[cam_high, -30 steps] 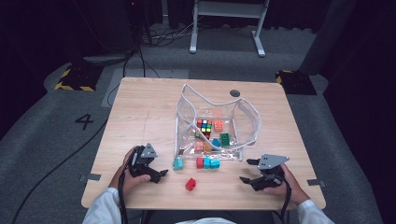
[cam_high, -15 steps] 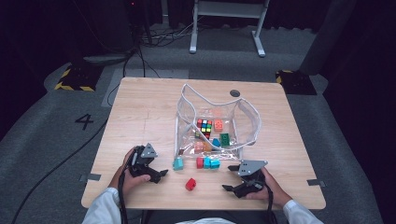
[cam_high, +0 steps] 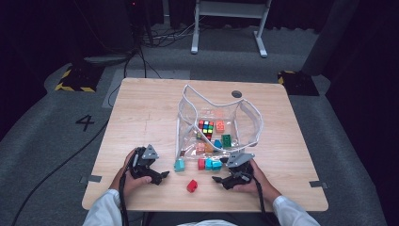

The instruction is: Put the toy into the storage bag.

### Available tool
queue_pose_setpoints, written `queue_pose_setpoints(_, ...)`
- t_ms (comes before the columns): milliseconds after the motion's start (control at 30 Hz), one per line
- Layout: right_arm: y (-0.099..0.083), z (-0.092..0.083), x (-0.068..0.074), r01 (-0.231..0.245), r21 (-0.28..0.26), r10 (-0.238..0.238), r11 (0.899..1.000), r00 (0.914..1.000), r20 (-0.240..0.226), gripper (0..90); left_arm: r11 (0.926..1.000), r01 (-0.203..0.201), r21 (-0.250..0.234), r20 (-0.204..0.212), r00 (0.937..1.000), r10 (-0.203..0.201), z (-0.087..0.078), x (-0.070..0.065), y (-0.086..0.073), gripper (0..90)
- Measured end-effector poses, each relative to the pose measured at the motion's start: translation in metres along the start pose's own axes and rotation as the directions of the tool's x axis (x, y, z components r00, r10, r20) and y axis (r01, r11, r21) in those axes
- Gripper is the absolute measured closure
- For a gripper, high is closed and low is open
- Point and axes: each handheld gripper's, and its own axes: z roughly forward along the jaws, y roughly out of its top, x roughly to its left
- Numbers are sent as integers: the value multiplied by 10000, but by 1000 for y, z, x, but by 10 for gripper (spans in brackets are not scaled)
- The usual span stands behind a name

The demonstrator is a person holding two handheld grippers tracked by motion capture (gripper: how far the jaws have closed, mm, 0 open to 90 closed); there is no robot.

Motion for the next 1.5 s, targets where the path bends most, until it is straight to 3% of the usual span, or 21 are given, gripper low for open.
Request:
queue_pose_setpoints(167, 6, 8, 1, -174, -247, 169, 9995, 9997, -183, 287, 10000, -6, 8, 1, 10000, 6, 0, 0, 0, 4)
queue_pose_setpoints(267, 6, 7, -1, 174, -319, -177, 9993, 9998, -108, 406, 10000, -3, -5, -10, 10000, 3, 0, 0, 0, 4)
queue_pose_setpoints(300, 7, 6, 3, -448, -227, 444, 9987, 9989, -176, 446, 10000, -1, -7, -11, 10000, 1, 0, 0, 0, 4)
queue_pose_setpoints(333, 7, 8, 0, -48, -526, 40, 9986, 9999, -156, 473, 10000, -6, -4, -10, 10000, 6, 0, 0, 0, 4)
queue_pose_setpoints(567, 3, 3, 3, -187, -451, 177, 9988, 9996, -215, 592, 10000, 4, 19, 14, 10000, -4, 0, 0, 0, 4)
queue_pose_setpoints(600, 2, 1, 1, 94, -488, -100, 9988, 9999, -106, 640, 10000, 3, -13, -13, 10000, -3, 0, 0, 0, 4)
queue_pose_setpoints(667, -1, -2, 1, -80, -489, 74, 9988, 9999, -110, 656, 10000, -2, 4, -3, 10000, 2, 0, 0, 0, 4)
queue_pose_setpoints(767, -4, -5, -1, 125, -584, -141, 9982, 9995, -270, 676, 10000, -6, 5, -1, 10000, 6, 0, 0, 0, 4)
queue_pose_setpoints(800, -5, -6, 1, -190, -403, 179, 9990, 9994, -279, 677, 10000, -3, 4, -4, 10000, 3, 0, 0, 0, 4)
queue_pose_setpoints(867, -6, -8, 2, -195, -353, 187, 9992, 9996, -234, 679, 10000, -28, 16, -6, 10000, 28, 0, 0, 0, 4)
queue_pose_setpoints(967, -8, -12, 2, -112, -329, 104, 9994, 9996, -255, 679, 10000, -37, 18, 1, 10000, 37, 0, 0, 0, 4)
queue_pose_setpoints(1033, -10, -15, 1, 266, -567, -280, 9980, 9993, -234, 679, 10000, -40, 12, -1, 10000, 40, 0, 0, 0, 4)
queue_pose_setpoints(1233, -18, -38, -1, -188, -530, 174, 9984, 9995, -276, 679, 10000, -32, 15, 1, 10000, 32, 0, 0, 0, 4)
queue_pose_setpoints(1267, -19, -42, -2, -203, -549, 189, 9983, 9995, -256, 679, 10000, -37, 17, 0, 10000, 37, 0, 0, 0, 4)
queue_pose_setpoints(1300, -20, -44, -5, 114, -798, -133, 9967, 9996, -238, 679, 10000, -29, 12, 0, 10000, 29, 0, 0, 0, 4)
queue_pose_setpoints(1500, -30, -69, -8, -6, -820, 18, 9966, 9999, 143, 679, 10000, -32, 15, 1, 10000, 32, 0, 0, 0, 4)
